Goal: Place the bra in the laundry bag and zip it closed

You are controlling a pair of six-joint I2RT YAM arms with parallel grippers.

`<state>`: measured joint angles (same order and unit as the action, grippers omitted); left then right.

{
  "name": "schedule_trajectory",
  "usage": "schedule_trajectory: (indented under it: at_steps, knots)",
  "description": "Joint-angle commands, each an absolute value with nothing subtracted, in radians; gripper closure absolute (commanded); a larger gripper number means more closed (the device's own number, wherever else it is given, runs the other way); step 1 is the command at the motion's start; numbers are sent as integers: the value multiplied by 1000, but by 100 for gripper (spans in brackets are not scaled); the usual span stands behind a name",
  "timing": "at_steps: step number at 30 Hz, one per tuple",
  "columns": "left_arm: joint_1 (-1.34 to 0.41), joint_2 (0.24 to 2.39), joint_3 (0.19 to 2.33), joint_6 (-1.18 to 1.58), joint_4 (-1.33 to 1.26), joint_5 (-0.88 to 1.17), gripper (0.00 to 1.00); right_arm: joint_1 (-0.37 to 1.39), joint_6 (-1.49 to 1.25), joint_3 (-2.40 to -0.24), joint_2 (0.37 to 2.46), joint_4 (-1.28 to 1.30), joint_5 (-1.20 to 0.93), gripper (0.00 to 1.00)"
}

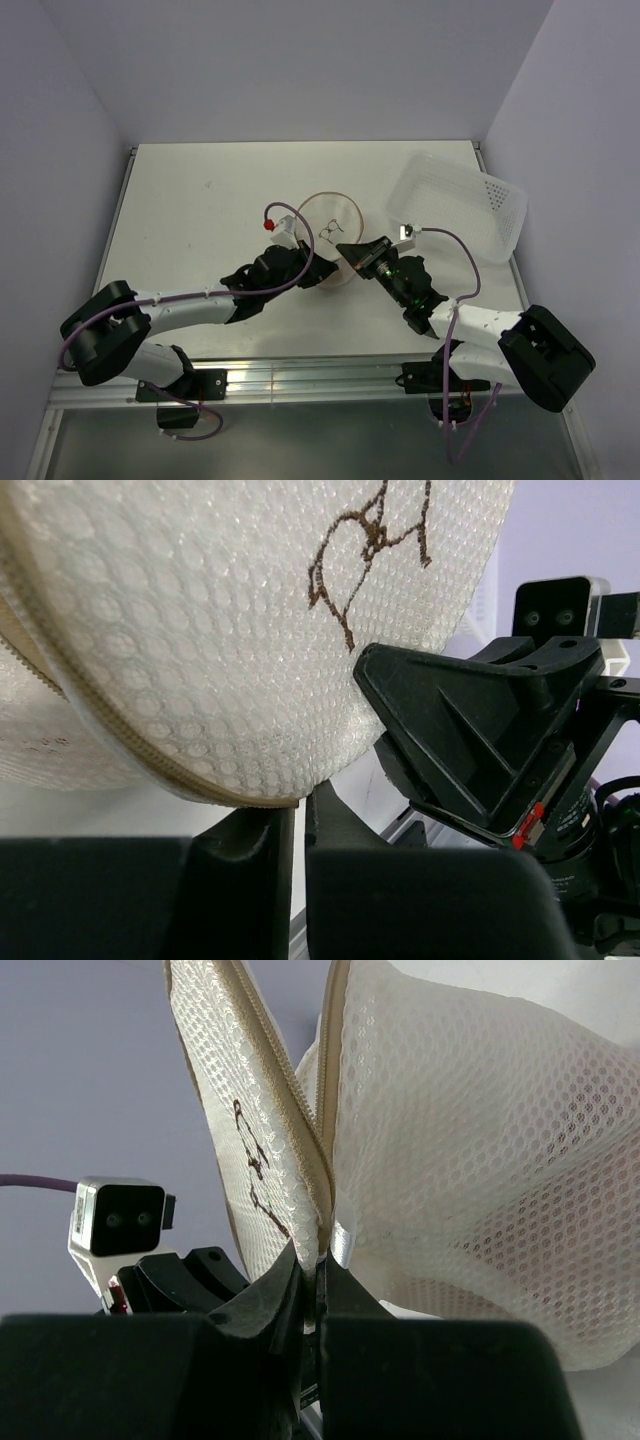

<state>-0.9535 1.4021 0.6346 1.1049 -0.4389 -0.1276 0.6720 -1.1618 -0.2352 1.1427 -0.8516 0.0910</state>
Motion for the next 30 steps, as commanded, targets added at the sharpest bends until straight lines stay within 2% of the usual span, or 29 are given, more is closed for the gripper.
schedule_trajectory:
  at_steps: [1, 3, 8, 16, 21, 30]
  knots:
    - [-962, 1361, 684, 1058, -433, -179, 93, 693, -1138, -255, 1132, -867, 63, 100]
    - [-962, 1327, 669, 1049, -420, -184, 100, 692, -1129, -259, 1120, -848, 69, 100]
    - [-962, 1252, 637, 999, -338, -205, 100, 649, -1088, -284, 1094, -764, 29, 100]
    - [-936, 1123, 589, 896, -186, -244, 100, 496, -988, -394, 1190, -680, -344, 100]
    - [-887, 1059, 552, 830, -106, -230, 100, 451, -913, -465, 1259, -612, -495, 100]
    - [-775, 905, 506, 779, 60, -259, 100, 385, -661, -697, 1319, -257, -560, 100]
